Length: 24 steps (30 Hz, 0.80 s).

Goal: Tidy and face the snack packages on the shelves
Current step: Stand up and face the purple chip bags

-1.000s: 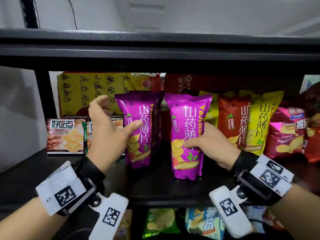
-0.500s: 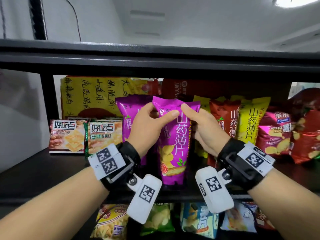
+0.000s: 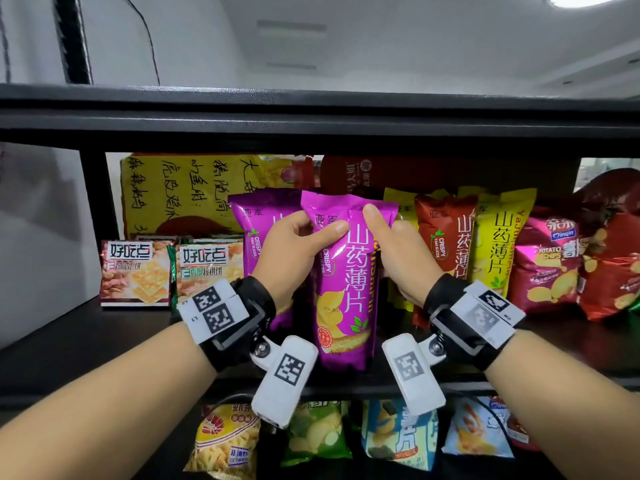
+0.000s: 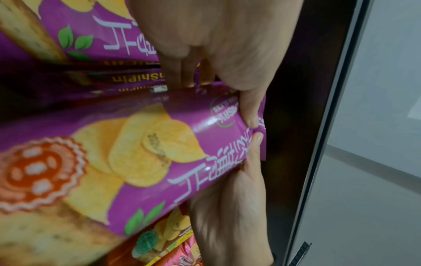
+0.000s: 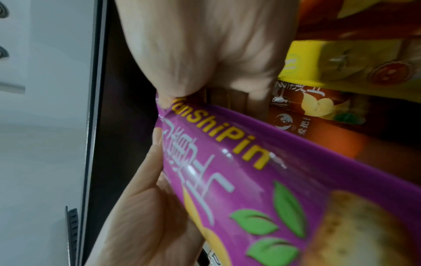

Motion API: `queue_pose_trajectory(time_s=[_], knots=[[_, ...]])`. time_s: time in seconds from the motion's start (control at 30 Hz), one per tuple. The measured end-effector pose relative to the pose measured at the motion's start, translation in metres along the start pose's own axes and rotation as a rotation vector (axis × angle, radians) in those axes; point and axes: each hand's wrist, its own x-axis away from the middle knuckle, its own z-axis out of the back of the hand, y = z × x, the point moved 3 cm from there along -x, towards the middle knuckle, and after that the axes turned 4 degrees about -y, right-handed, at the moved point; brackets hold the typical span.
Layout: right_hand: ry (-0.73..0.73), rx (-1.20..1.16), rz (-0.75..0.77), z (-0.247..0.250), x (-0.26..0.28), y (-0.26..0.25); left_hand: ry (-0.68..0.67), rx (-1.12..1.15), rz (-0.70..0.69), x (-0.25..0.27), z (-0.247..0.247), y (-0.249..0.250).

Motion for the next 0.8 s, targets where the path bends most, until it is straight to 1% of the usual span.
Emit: queue_pose_trajectory(time_s=[0.13, 0.23, 0.43, 0.53, 0.6, 0.7, 0.77, 0.8], knots=[[-0.143, -0.047, -0.001, -0.001, 0.006, 0.016, -0.114, -0.072, 0.043, 0.009, 0.007, -0.009], [-0.235, -0.112, 0.006, -0.003, 0.012, 0.022, -0.165, -0.094, 0.068, 0.018, 0.012, -0.019], [-0.295, -0.057, 0.020, -0.010, 0.028, 0.037, -0.233, -0.159, 0.171, 0.036, 0.016, -0.043], [-0.347, -0.054, -0.016, -0.015, 0.037, 0.046, -0.283, -0.215, 0.239, 0.045, 0.020, -0.052], [-0.384, -0.066, -0.054, -0.019, 0.042, 0.050, -0.297, -0.260, 0.254, 0.051, 0.022, -0.057], [-0.386, -0.058, -0.082, -0.021, 0.047, 0.050, -0.319, -0.280, 0.238, 0.055, 0.022, -0.059], [-0.348, -0.057, -0.086, -0.019, 0.048, 0.042, -0.319, -0.296, 0.207, 0.052, 0.020, -0.051], [-0.313, -0.079, -0.092, -0.017, 0.048, 0.037, -0.292, -0.291, 0.193, 0.050, 0.020, -0.044]])
